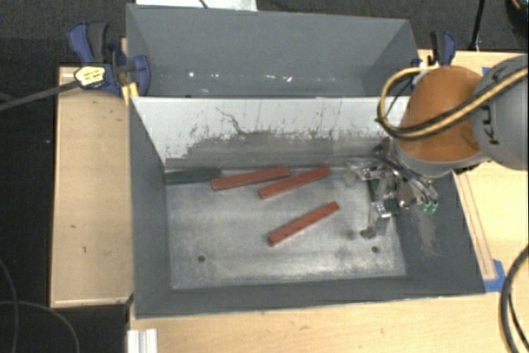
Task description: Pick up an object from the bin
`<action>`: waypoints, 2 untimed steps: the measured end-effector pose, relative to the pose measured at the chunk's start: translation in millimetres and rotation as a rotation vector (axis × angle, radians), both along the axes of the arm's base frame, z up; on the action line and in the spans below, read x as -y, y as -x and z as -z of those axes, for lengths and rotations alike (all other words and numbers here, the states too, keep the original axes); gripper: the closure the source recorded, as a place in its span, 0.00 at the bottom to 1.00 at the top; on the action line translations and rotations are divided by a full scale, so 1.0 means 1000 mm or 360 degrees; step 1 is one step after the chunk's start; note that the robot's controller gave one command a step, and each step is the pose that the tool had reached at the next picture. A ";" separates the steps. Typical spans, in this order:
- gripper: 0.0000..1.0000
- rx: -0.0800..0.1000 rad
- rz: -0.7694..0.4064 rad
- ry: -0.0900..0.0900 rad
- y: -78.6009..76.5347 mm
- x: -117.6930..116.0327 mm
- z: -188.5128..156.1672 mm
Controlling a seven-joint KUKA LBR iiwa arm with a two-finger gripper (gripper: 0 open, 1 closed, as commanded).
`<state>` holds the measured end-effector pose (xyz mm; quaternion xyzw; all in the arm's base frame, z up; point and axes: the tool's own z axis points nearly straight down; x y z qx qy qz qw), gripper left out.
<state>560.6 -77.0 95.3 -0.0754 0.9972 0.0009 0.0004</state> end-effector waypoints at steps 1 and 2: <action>0.00 -0.0003 -0.0184 -0.0005 0.015 -0.078 0.026; 1.00 0.0002 -0.0181 0.0002 0.014 -0.073 0.024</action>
Offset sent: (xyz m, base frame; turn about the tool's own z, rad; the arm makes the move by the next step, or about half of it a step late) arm -0.0142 0.0727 -0.0250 -0.1086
